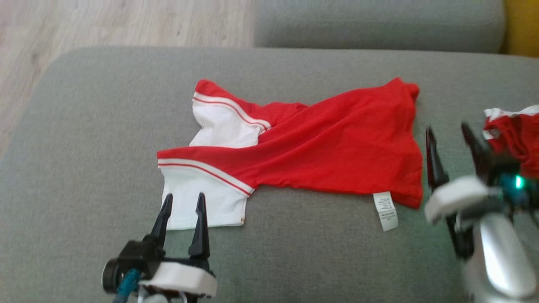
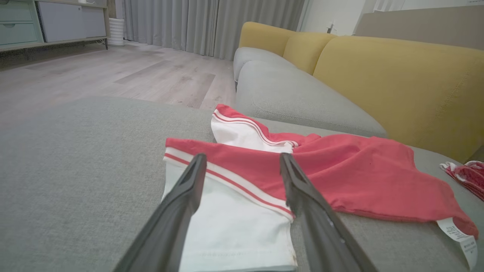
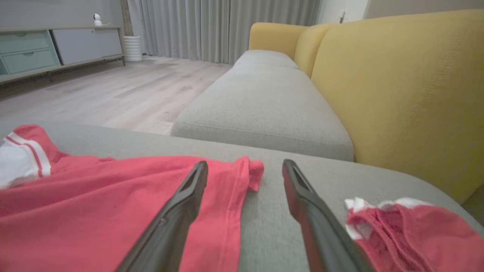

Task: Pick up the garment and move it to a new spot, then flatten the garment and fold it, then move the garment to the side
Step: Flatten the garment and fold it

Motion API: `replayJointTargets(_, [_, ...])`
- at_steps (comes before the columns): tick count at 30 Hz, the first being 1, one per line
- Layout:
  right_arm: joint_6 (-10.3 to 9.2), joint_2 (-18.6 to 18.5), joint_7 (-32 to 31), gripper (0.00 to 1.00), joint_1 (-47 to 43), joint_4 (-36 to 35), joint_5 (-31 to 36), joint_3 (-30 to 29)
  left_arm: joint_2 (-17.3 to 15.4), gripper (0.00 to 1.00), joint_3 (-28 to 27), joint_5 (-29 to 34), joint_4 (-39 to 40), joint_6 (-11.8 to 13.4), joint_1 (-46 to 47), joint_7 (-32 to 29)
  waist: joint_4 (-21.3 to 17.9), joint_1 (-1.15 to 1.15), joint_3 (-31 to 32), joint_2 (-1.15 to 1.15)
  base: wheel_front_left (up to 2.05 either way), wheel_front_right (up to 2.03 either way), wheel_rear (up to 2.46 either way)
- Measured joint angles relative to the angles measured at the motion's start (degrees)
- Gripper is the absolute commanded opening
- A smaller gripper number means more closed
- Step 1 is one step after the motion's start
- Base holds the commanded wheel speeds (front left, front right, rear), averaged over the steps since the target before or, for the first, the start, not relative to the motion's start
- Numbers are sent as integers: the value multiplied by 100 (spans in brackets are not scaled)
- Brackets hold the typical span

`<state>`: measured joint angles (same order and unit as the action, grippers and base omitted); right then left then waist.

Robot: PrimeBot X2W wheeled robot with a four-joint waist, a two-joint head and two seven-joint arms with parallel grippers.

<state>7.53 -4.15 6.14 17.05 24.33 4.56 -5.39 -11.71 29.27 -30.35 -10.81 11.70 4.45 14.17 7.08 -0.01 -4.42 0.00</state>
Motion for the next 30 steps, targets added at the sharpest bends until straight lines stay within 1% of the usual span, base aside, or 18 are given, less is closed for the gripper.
replayJointTargets(5, [0,115,0,100,-1041,-737,1,22,-33,100,-5,-75,-56,43,-265,-9,-117,0,227,0,0,0,0])
replayJointTargets(8, [0,140,-4,100,-1566,-1090,-400,186,-40,100,-5,-101,-99,47,-385,-47,-153,0,329,0,0,0,0])
replayJointTargets(11, [0,153,-22,100,-1903,-1348,-647,336,-54,100,-14,-152,-110,69,-470,-47,-192,0,384,0,0,0,0])
replayJointTargets(18, [0,156,-169,100,-2031,-1634,-760,472,-68,100,-15,-154,-104,91,-501,-47,-191,1,411,0,0,0,0])
replayJointTargets(30, [0,156,-213,100,-2031,-1655,-760,472,-114,100,-14,-155,-44,125,-495,-48,-118,1,395,0,0,0,0])
